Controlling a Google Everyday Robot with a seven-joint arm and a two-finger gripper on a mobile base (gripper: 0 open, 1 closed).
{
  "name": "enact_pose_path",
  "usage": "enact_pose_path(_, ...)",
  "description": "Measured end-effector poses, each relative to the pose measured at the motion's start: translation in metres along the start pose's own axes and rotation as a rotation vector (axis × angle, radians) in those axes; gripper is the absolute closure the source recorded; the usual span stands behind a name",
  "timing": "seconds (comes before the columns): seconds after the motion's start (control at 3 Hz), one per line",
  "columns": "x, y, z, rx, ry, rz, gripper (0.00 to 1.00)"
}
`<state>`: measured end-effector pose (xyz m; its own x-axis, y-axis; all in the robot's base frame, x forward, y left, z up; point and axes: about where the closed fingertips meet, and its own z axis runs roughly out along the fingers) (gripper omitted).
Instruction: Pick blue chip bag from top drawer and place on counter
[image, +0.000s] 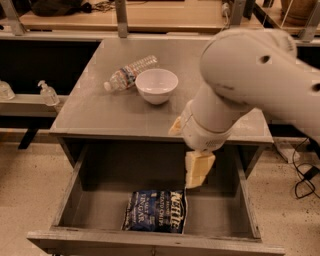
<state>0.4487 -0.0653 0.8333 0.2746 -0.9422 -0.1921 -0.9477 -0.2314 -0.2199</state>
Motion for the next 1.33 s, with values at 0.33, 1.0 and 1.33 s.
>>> enact_pose_path(0.33, -0.022, 0.006, 0.047, -0.011, 0.036, -0.118, 0.47)
enact_pose_path(1.0, -0.025, 0.012, 0.119, -0.119, 0.036, -0.202, 0.66)
enact_pose_path(1.33, -0.021, 0.019, 0.138, -0.201, -0.002, -0.221, 0.64)
